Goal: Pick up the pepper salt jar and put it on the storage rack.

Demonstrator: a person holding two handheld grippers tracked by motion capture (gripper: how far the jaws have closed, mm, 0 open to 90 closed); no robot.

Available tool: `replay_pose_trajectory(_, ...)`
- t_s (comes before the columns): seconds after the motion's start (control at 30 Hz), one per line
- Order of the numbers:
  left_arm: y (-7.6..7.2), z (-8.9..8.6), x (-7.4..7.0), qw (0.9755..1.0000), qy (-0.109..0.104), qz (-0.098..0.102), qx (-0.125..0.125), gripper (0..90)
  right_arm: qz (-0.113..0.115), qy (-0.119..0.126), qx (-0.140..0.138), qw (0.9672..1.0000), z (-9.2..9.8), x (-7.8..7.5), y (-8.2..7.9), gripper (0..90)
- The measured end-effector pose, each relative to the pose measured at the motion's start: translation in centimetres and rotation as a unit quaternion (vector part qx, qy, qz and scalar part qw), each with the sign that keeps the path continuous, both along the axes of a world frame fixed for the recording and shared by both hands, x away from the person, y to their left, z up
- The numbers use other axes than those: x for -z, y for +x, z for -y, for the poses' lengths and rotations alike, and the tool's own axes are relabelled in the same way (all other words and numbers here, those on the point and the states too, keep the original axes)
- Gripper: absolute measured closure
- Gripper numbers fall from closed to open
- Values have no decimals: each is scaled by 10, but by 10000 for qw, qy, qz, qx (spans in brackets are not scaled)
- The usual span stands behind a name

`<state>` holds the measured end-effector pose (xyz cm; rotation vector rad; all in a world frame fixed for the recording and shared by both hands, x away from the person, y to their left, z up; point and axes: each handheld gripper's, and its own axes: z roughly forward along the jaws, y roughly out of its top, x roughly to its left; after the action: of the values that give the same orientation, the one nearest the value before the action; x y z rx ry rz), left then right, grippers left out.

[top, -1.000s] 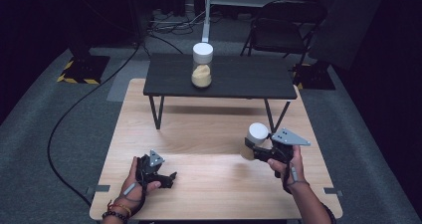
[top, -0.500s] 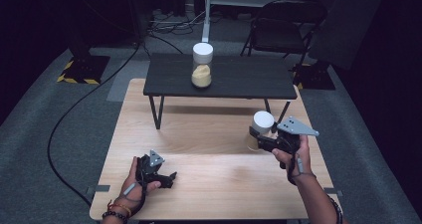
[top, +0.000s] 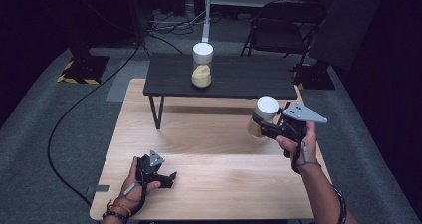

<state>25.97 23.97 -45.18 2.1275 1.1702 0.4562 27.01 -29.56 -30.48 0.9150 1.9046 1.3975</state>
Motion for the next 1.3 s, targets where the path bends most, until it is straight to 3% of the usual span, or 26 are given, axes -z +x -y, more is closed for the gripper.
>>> replay_pose_trajectory(0.53, 0, 0, 0, 10000, 5, 2, 4, 4, 195, -66, 107, 9997, -9, -30, 13, 340)
replay_pose_trajectory(0.97, 0, 0, 0, 10000, 0, -1, -1, 5, 307, 46, 296, 9991, -12, -56, 29, 339)
replay_pose_trajectory(1.3, 0, 0, 0, 10000, 6, 1, 10, 4, 364, -10, 448, 9983, -22, -65, 48, 339)
